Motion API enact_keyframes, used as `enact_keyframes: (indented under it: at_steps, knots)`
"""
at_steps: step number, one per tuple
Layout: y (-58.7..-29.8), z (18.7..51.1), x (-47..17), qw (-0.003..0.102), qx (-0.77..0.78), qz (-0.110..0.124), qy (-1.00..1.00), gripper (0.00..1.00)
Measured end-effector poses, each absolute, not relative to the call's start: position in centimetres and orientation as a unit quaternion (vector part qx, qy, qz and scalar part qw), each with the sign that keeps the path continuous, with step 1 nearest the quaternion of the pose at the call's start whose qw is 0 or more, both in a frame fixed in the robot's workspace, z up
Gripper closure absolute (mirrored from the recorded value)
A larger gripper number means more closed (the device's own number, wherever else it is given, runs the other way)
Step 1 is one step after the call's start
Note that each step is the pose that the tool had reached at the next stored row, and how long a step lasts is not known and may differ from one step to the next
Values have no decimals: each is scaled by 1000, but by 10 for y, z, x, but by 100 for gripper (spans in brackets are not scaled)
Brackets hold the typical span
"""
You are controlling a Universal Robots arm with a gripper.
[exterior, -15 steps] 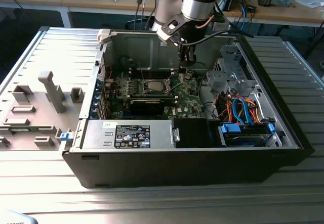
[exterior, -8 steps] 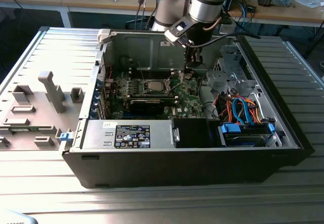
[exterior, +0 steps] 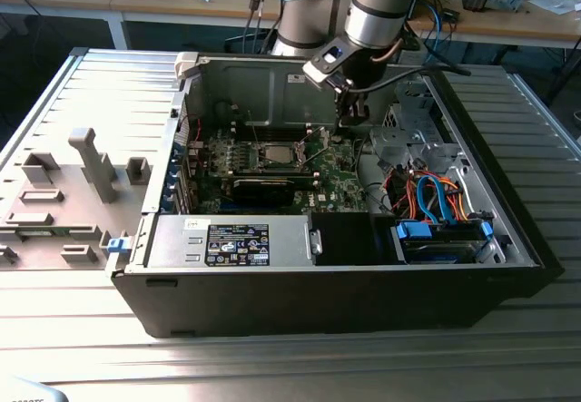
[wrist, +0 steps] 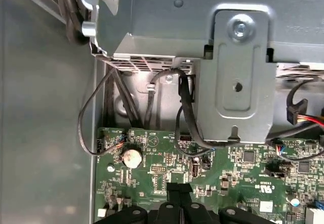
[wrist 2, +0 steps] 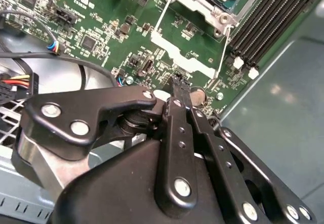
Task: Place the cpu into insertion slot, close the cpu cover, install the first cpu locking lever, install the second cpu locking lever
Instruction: 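Close the cpu cover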
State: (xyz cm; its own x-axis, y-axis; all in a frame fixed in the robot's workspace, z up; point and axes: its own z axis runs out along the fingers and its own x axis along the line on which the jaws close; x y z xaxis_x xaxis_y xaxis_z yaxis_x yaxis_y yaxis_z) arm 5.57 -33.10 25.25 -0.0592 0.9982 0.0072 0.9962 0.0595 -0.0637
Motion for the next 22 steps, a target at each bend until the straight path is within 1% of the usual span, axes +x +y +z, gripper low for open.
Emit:
enact_keyframes:
  at_steps: [6,18,22]
  knots:
    - [-329,248,45,25,-684,20,-728,89]
    - [-329,248,-13,23,-685,18,-728,89]
    - [-329,240,-34,23,-684,18,-729,89]
